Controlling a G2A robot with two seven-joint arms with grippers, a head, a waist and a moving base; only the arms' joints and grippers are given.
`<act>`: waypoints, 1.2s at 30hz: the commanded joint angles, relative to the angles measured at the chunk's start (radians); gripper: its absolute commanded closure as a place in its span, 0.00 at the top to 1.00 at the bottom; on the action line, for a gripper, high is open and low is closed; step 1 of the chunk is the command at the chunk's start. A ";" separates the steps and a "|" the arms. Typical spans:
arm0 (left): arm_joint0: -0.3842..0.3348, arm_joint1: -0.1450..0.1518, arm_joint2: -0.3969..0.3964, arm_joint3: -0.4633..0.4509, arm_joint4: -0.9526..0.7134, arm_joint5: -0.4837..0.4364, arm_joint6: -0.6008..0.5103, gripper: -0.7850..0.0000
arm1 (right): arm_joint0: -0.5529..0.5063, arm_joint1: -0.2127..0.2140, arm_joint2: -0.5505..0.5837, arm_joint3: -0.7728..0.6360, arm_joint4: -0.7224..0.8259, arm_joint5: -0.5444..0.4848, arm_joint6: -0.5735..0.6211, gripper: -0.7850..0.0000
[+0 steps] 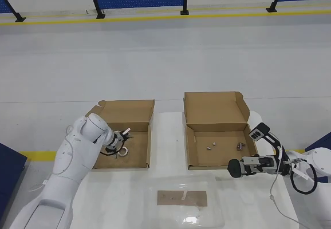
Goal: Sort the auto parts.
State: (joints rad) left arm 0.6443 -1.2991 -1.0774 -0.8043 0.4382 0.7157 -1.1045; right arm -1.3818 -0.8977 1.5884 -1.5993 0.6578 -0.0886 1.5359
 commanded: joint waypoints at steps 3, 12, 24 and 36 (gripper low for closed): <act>0.000 0.000 0.000 0.000 0.000 0.000 0.000 1.00 | 0.000 0.000 0.000 0.000 0.000 0.000 0.000 1.00; 0.084 0.044 -0.160 -0.113 -0.185 -0.175 -0.088 1.00 | 0.000 0.000 0.000 0.000 0.000 0.000 0.000 1.00; 0.308 0.102 -0.244 -0.554 -0.227 -0.219 -0.218 1.00 | 0.000 0.000 0.000 0.000 0.000 0.000 0.000 1.00; 0.334 0.116 -0.216 -0.626 -0.184 -0.280 -0.280 1.00 | 0.000 0.000 0.000 0.000 0.000 0.000 0.000 1.00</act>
State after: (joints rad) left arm 0.9784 -1.1833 -1.2933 -1.4299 0.2543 0.4358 -1.3842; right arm -1.3818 -0.8977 1.5884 -1.5993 0.6578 -0.0886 1.5359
